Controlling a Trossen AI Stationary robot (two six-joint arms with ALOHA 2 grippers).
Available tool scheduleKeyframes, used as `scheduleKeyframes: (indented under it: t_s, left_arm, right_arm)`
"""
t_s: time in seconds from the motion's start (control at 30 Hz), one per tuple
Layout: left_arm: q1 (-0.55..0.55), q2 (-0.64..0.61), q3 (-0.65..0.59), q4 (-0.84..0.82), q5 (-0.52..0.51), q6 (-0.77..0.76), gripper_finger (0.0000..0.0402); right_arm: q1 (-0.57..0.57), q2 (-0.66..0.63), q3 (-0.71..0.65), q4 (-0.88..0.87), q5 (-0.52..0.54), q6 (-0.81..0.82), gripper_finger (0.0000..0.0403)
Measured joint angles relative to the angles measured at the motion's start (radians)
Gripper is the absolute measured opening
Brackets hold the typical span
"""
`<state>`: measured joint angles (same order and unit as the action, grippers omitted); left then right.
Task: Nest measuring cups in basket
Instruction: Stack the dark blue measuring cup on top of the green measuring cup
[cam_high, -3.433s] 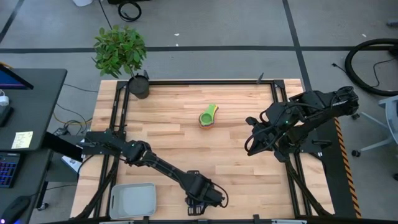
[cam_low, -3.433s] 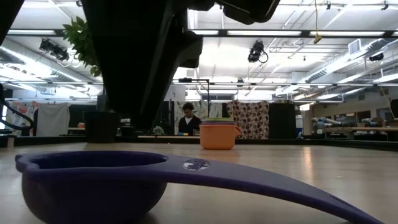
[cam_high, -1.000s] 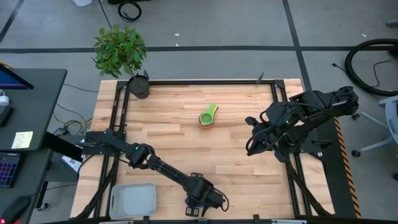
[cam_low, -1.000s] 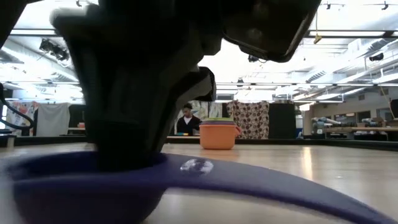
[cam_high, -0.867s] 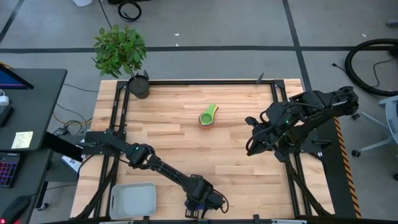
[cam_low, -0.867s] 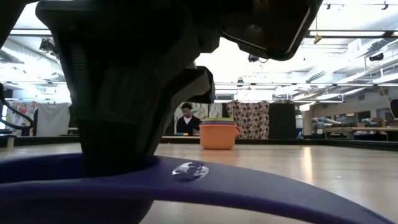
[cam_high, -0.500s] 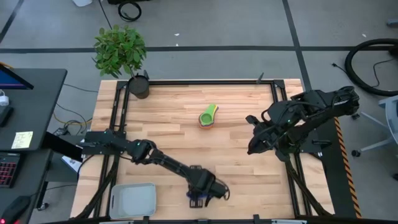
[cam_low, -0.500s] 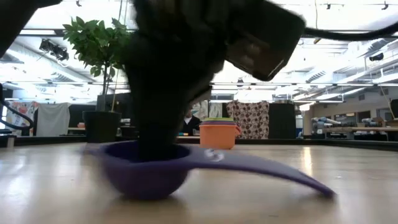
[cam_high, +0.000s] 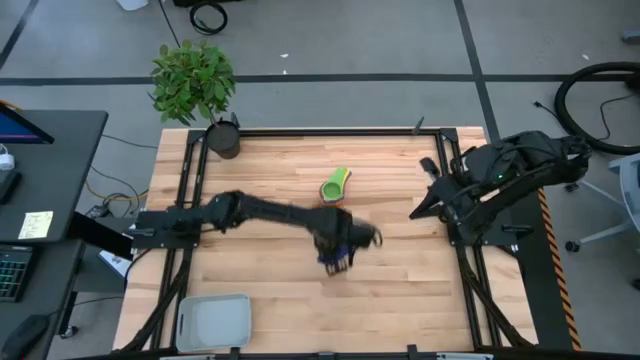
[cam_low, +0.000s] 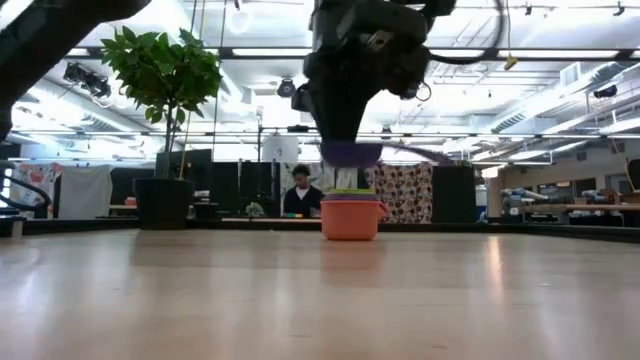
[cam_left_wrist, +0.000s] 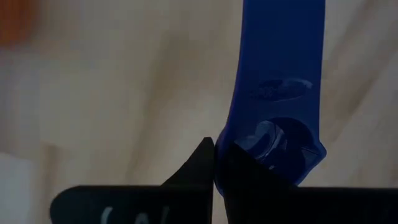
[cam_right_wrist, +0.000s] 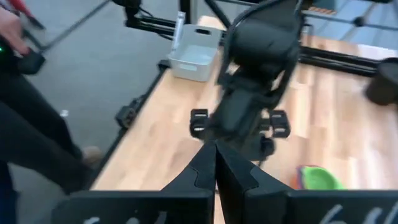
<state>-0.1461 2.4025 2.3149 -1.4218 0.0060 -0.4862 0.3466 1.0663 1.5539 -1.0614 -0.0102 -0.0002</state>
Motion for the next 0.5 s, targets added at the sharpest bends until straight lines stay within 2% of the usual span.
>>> scheduleKeyframes:
  t_s: [0.27, 0.5]
  left_arm:
    - [0.211, -0.102, 0.002, 0.003, -0.011, 0.0, 0.0013]
    - [0.369, -0.112, 0.002, 0.009, -0.009, -0.048, 0.0013]
  right_arm:
    - [0.0, -0.045, 0.0, -0.04, 0.149, -0.085, 0.0012]
    - [0.0, -0.047, 0.0, -0.066, 0.3, -0.16, 0.0012]
